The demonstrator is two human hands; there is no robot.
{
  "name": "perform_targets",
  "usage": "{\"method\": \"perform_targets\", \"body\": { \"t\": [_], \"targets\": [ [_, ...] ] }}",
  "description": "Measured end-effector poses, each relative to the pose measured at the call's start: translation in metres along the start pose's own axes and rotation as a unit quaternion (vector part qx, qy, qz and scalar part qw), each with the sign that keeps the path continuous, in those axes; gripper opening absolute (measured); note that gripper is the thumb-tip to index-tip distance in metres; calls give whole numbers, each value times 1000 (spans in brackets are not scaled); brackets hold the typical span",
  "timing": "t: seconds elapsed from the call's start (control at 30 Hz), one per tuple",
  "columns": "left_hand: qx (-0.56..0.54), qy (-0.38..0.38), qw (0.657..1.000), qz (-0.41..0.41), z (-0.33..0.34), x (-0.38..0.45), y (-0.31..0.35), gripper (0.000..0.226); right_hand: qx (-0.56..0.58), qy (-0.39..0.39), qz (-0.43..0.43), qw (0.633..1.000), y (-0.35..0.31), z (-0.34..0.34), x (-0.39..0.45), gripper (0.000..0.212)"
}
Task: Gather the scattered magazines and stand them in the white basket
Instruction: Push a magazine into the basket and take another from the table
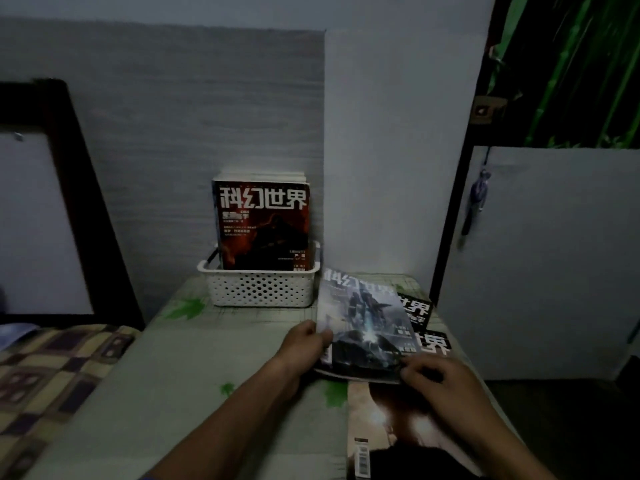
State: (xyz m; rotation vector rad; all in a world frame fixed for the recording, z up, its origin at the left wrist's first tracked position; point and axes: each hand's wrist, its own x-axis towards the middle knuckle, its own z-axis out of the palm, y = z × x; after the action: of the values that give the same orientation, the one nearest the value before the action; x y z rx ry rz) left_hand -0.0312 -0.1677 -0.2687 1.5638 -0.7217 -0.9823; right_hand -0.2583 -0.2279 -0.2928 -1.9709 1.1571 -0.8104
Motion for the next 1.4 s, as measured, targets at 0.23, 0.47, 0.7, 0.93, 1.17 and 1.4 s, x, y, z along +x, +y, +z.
{"method": "perform_targets", "body": {
  "t": [0.23, 0.47, 0.7, 0.93, 1.17, 1.4],
  "targets": [
    [-24, -70, 985, 155, -46, -41, 10, 15, 211, 35, 37, 976, -35, 8, 33, 40],
    [-22, 102, 940, 326, -135, -65, 72, 20, 92, 36, -180, 979, -151, 49, 34, 18],
    [55, 193, 934, 296, -184, -75, 39, 27, 199, -24, -97, 975, -158, 105, 30, 31],
    [87, 229, 937, 250, -204, -64, 1, 33, 193, -15, -85, 977, -144, 140, 28, 28],
    [98, 257, 895, 350, -204, -9, 87, 27, 156, 116, -178, 965, -198, 101, 103, 15],
    [205, 292, 865, 353, -193, 93, 112, 21, 66, 162, -128, 976, -185, 110, 198, 7]
  ]
}}
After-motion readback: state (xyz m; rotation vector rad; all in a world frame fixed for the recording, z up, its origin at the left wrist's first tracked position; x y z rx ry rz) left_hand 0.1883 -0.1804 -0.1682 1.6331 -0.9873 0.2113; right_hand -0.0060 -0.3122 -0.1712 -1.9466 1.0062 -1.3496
